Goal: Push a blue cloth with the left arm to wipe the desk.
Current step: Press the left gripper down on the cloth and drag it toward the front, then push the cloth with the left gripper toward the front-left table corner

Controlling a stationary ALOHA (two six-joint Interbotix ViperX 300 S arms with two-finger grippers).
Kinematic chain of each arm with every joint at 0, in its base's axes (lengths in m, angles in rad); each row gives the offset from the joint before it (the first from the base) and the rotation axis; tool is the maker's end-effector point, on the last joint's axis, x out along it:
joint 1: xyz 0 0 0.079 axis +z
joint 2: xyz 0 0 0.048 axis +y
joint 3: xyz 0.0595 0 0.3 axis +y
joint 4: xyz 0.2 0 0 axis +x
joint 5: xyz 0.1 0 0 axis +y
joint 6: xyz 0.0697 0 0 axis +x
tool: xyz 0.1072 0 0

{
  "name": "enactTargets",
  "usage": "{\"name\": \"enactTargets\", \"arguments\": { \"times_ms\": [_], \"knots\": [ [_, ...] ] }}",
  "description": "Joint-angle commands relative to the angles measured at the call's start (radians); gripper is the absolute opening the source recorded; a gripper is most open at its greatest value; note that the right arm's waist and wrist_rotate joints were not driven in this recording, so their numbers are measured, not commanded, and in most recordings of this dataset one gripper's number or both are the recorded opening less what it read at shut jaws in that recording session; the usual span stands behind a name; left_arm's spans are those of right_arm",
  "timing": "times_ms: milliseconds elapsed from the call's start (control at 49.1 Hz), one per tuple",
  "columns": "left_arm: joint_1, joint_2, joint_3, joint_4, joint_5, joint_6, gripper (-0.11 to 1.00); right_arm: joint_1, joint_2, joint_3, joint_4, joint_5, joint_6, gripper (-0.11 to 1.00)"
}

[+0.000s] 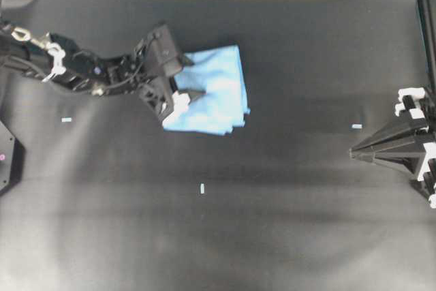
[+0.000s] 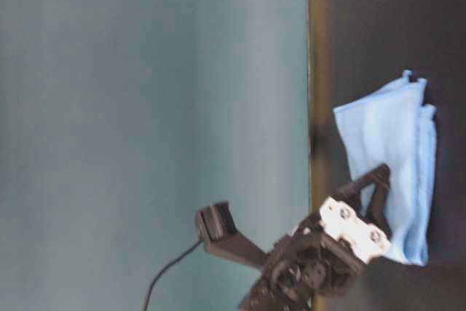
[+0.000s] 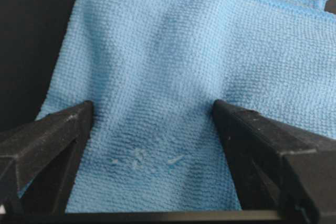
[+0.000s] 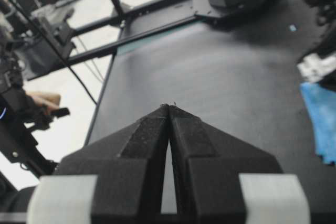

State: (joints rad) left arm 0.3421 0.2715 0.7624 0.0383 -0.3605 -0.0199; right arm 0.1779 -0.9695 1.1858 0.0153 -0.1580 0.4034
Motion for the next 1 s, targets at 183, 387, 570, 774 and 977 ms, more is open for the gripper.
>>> {"name": "enactTargets", "arguments": {
  "times_ms": [183,387,570,774,977],
  "knots": [
    [-0.094,-0.087,0.118,0.005,0.003,0.0,0.9,0.0,0.0,-0.003,0.002,-0.011,0.0,0.0],
    [-0.193,-0.173,0.202,0.005,0.052,-0.035,0.9,0.0,0.0,-0.003,0.0,-0.012,0.0,0.0],
    [-0.342,-0.229,0.252,0.005,0.109,-0.055,0.9,0.0,-0.002,0.0,0.002,-0.026,0.0,0.0],
    [-0.538,-0.25,0.273,0.005,0.167,-0.058,0.9,0.0,0.0,0.003,0.002,-0.034,0.0,0.0],
    [-0.733,-0.252,0.275,0.005,0.195,-0.13,0.89,0.0,0.0,0.012,0.003,-0.035,0.0,0.0]
  ]
}}
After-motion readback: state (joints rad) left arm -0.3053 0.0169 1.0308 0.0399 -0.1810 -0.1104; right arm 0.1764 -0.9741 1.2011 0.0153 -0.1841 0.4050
